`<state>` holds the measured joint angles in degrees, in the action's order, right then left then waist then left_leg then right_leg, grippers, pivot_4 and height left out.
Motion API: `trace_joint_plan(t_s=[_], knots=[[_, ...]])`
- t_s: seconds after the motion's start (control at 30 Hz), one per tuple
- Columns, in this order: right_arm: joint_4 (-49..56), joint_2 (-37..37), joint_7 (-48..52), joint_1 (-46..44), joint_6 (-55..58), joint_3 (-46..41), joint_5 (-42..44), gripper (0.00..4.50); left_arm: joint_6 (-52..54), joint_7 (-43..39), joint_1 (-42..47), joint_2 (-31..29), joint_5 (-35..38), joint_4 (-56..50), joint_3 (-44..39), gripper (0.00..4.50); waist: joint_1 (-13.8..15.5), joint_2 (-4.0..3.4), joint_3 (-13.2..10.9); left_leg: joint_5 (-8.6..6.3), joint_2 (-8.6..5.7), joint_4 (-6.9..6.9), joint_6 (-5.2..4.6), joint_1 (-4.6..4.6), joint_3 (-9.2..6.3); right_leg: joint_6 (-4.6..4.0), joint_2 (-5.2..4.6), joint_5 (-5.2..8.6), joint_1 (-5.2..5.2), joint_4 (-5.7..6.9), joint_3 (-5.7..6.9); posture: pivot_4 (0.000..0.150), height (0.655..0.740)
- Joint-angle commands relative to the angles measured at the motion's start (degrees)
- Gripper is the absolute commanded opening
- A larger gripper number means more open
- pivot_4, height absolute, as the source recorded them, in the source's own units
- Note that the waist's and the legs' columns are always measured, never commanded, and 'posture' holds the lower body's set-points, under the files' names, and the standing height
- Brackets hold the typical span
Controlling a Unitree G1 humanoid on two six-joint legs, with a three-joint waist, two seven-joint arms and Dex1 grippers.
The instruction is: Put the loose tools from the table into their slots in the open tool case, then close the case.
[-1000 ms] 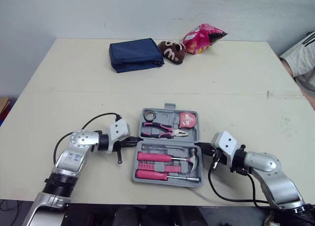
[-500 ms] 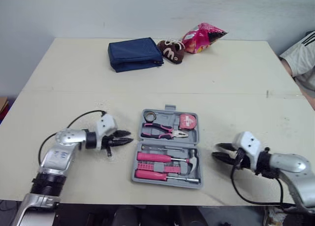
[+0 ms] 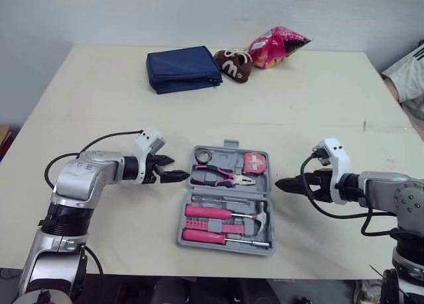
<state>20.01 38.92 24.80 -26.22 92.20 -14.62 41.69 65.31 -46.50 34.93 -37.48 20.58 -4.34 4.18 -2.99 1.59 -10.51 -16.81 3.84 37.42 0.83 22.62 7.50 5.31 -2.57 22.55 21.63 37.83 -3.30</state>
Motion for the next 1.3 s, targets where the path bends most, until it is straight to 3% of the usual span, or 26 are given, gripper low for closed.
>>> trace_joint_plan(t_s=[0.03,0.4,0.9,0.93,1.0,1.03,1.23,1.3], knots=[[-0.75,-1.73,-6.63,-2.84,0.3,0.31,3.3,4.5,2.31,2.71,1.36,-0.72,-1.61,-2.55,3.48,4.45,-0.05,0.0,0.0,0.0,0.0,0.03,0.0,-0.01,0.01,0.0,-0.01,0.0,0.0,-0.04,0.0,0.15,0.74],[-4.8,-4.61,-21.85,-8.69,0.3,3.39,12.44,4.5,9.13,11.69,5.61,5.14,-0.9,-2.94,1.65,4.45,0.15,0.0,0.0,0.32,-0.07,-0.04,0.02,-0.11,-0.04,0.02,0.0,-0.07,-0.05,0.13,-0.03,0.15,0.74],[-8.56,-6.45,-36.75,-10.21,0.3,5.88,22.14,4.5,14.03,14.3,7.63,1.65,-1.0,-6.56,7.37,4.45,-0.21,0.0,0.0,0.34,-0.05,-0.17,0.06,-0.11,0.0,0.02,0.01,-0.07,0.01,0.08,-0.05,0.15,0.74],[-8.6,-6.49,-37.38,-10.18,0.3,6.0,22.95,4.5,13.95,14.74,7.36,1.84,-1.14,-6.6,7.39,4.2,-0.22,0.0,0.0,0.34,-0.04,-0.17,0.06,-0.11,0.0,0.02,0.01,-0.07,0.01,0.08,-0.05,0.15,0.74],[-8.7,-6.67,-38.44,-10.08,0.3,6.2,24.57,4.0,13.97,15.55,6.92,2.62,-1.18,-6.4,6.95,3.72,-0.24,0.0,0.0,0.34,-0.04,-0.17,0.06,-0.12,0.0,0.02,0.01,-0.07,0.01,0.08,-0.05,0.15,0.74],[-8.77,-6.81,-39.09,-10.0,0.3,6.2,25.33,3.72,13.99,15.63,6.75,2.7,-1.11,-6.46,7.09,3.27,-0.26,0.0,0.0,0.34,-0.04,-0.17,0.06,-0.12,0.0,0.02,0.02,-0.07,0.01,0.09,-0.05,0.15,0.74],[-9.72,-11.87,-43.68,-9.41,0.3,2.61,28.41,0.78,15.3,15.78,5.34,5.83,0.97,-7.96,5.17,0.64,-0.27,0.01,0.01,0.36,-0.03,-0.16,0.09,-0.16,0.0,0.02,0.03,-0.07,-0.01,0.12,-0.06,0.15,0.74],[-9.19,-13.76,-44.47,-9.66,0.3,0.52,27.99,0.0,15.19,15.51,5.03,6.53,1.9,-8.32,3.62,0.03,-0.24,0.0,0.02,0.39,-0.04,-0.14,0.08,-0.26,0.0,0.02,0.02,-0.08,-0.12,0.14,-0.08,0.15,0.74]])
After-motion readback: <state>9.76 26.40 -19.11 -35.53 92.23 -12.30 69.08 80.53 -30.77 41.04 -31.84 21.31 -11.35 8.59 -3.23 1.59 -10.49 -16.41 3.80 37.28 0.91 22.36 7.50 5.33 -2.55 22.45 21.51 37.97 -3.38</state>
